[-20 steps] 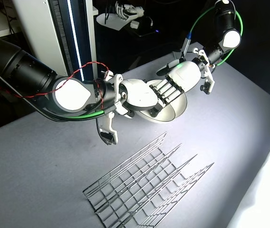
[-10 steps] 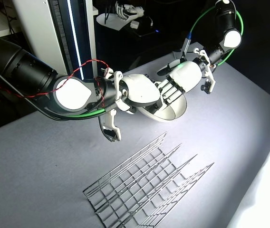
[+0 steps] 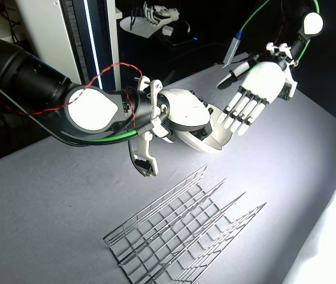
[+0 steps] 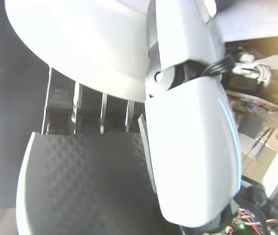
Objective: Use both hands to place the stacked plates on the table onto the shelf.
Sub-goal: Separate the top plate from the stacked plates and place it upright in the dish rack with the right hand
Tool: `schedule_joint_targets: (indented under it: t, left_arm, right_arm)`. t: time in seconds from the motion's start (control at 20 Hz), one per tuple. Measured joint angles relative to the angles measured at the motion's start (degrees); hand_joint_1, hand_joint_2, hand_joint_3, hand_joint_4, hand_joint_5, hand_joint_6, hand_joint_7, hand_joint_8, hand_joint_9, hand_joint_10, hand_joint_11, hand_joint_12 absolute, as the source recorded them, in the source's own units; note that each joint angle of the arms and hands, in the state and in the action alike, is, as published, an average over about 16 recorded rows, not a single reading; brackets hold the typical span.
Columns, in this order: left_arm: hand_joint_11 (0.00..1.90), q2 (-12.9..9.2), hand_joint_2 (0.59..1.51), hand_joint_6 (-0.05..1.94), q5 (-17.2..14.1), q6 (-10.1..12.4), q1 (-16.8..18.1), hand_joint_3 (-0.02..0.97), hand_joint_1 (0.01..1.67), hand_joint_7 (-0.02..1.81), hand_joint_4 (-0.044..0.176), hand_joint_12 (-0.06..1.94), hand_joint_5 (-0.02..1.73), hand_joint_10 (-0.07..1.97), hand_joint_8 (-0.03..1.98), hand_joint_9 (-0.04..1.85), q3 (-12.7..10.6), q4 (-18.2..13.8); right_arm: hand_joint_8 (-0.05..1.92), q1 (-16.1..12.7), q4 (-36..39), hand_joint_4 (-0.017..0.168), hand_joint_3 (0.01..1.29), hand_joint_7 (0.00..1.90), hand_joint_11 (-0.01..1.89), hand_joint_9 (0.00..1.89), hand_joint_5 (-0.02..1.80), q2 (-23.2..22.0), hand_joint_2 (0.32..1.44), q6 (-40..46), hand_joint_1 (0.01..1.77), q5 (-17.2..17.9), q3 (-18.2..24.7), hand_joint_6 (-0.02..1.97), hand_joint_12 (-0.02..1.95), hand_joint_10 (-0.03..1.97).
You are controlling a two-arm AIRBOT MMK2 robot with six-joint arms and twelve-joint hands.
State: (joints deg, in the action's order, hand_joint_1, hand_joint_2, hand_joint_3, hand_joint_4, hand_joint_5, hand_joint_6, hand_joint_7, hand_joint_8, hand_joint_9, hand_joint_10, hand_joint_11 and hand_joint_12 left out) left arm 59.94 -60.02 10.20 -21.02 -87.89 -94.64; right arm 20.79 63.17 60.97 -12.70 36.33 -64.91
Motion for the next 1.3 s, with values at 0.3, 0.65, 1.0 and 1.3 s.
schedule_joint_targets:
  t: [0.3,0.65,1.0,1.3]
  left_arm:
    - [0.02,-5.2,1.145,0.01,-1.4,2.9,2.8,0.021,0.01,0.1,0.005,0.01,0.15,0.01,0.0,0.05,1.9,-1.3]
    - [0.02,-8.8,1.14,0.01,-3.2,5.4,4.4,0.021,0.02,0.08,0.007,0.01,0.12,0.01,0.0,0.03,2.2,-3.3]
    - [0.02,-10.1,1.139,0.01,-4.6,6.4,4.8,0.021,0.02,0.05,0.007,0.01,0.08,0.01,0.0,0.02,0.7,-4.3]
    - [0.02,-10.6,1.135,0.01,-5.6,6.6,4.8,0.021,0.02,0.03,0.007,0.01,0.06,0.01,0.0,0.02,-0.4,-4.8]
  right_arm:
    - [0.82,-3.3,-6.9,0.002,0.01,0.96,0.71,0.86,0.92,-2.7,1.01,0.1,1.38,-2.1,3.6,1.04,1.31,1.28]
    - [0.86,-6.6,-19.2,-0.002,0.01,0.97,0.68,0.85,0.91,-5.5,1.03,0.2,1.38,-6.6,8.2,1.02,1.34,1.3]
    - [0.92,-9.5,-33.7,-0.005,0.01,0.93,0.62,0.79,0.89,-7.3,1.05,0.2,1.38,-12.6,10.9,1.05,1.34,1.33]
    - [0.94,-12.2,-45.6,-0.007,0.01,0.9,0.61,0.78,0.88,-8.7,1.06,0.3,1.38,-17.7,11.6,1.09,1.29,1.34]
